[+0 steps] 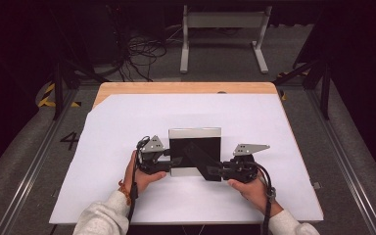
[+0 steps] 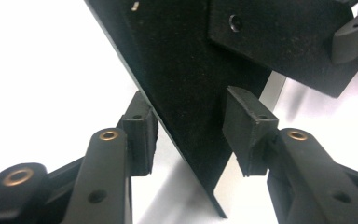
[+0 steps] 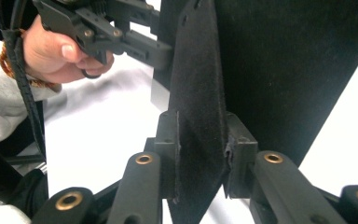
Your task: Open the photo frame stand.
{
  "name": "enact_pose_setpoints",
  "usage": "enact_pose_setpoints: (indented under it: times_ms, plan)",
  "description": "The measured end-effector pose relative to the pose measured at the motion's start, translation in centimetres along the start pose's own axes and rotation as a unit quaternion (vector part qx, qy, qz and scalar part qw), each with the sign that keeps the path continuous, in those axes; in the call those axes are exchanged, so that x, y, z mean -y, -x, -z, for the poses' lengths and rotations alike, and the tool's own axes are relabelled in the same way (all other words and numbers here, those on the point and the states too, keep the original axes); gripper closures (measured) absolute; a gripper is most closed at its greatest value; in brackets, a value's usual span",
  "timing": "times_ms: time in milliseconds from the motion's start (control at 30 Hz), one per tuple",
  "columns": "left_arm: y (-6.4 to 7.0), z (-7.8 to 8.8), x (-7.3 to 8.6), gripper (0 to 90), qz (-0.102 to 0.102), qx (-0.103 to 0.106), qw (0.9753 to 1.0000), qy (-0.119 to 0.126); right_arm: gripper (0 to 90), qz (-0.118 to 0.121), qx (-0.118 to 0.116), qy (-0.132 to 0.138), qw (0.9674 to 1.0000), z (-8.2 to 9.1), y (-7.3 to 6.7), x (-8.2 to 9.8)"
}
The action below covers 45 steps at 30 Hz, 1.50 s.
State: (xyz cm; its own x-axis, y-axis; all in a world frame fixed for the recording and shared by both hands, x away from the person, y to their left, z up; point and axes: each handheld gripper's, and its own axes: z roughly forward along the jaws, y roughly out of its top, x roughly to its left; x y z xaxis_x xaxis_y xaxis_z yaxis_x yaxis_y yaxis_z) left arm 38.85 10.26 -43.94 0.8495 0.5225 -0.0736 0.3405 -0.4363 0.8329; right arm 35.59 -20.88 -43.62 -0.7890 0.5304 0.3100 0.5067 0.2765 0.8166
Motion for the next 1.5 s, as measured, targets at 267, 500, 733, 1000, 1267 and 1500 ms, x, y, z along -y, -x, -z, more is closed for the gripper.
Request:
enact_pose_setpoints:
  times_ms: [267,500,733,1000,1267,1500]
  plan:
    - [-0.1,0.0,0.2,57.2,0.001,-0.002,1.0,0.004,74.0,0.015,0.006,-0.008,0.9998,-0.1,-0.3,0.1]
    - [-0.4,-0.9,0.7,46.2,0.009,0.02,0.9997,-0.012,73.4,0.02,0.005,-0.011,0.9997,-0.1,-0.5,0.1]
    - [-0.5,-1.7,1.1,41.5,0.008,0.038,0.9987,-0.034,73.6,0.025,0.007,-0.012,0.9996,0.0,-0.7,0.1]
    - [0.0,-2.0,1.1,50.0,-0.007,0.048,0.9978,-0.044,73.7,0.027,0.007,-0.014,0.9995,0.0,-0.7,0.1]
    - [0.2,-1.8,0.9,53.5,-0.013,0.028,0.9988,-0.038,74.8,0.035,0.016,-0.018,0.9991,-0.1,-0.8,0.1]
    - [0.4,-1.8,0.8,54.9,-0.012,0.004,0.9995,-0.029,76.5,0.034,0.02,-0.022,0.999,-0.1,-0.9,0.1]
